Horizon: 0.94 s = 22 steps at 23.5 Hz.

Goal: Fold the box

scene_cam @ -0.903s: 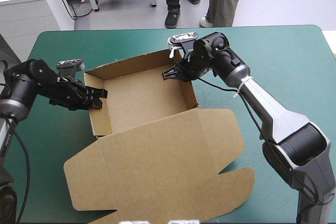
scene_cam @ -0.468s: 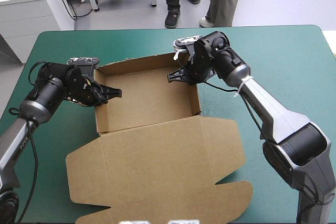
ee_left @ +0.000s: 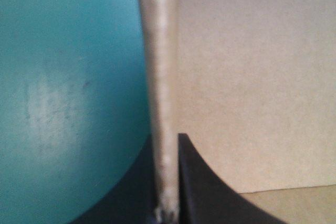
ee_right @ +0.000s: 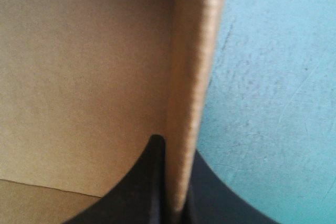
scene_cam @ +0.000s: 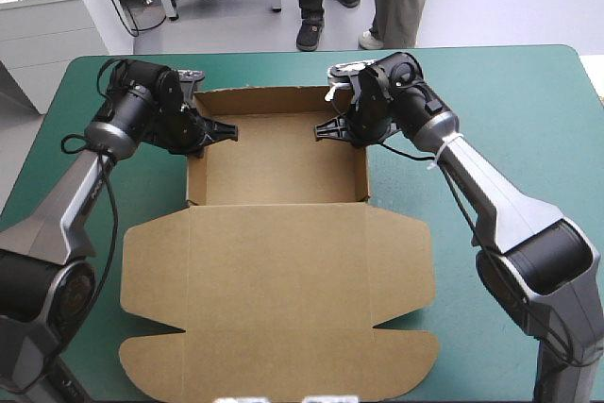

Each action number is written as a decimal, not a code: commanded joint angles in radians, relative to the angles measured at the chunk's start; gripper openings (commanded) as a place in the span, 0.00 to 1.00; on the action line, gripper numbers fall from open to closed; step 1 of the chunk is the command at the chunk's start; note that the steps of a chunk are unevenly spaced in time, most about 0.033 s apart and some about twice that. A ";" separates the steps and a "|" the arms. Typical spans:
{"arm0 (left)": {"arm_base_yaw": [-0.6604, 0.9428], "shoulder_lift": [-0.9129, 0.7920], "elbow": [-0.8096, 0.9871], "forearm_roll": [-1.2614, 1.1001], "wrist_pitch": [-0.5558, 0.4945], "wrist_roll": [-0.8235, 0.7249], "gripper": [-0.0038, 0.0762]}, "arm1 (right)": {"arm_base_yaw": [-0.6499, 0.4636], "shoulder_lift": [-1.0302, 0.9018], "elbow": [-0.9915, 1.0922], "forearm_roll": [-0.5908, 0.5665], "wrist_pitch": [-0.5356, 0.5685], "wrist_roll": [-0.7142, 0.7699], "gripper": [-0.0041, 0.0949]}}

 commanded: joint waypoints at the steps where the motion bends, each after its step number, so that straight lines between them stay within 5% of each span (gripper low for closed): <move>1: -0.015 0.026 -0.087 -0.107 0.012 0.040 0.04 | -0.034 -0.062 -0.030 0.035 0.008 -0.038 0.02; 14: -0.015 0.132 -0.091 -0.156 -0.020 0.062 0.04 | -0.137 0.100 -0.003 0.171 0.007 -0.082 0.03; 20: -0.015 0.163 -0.091 -0.167 -0.038 0.145 0.04 | -0.137 0.113 -0.005 0.149 0.007 -0.116 0.03; 22: -0.015 0.163 -0.094 -0.167 -0.053 0.145 0.10 | -0.135 0.113 -0.005 0.095 0.007 -0.087 0.12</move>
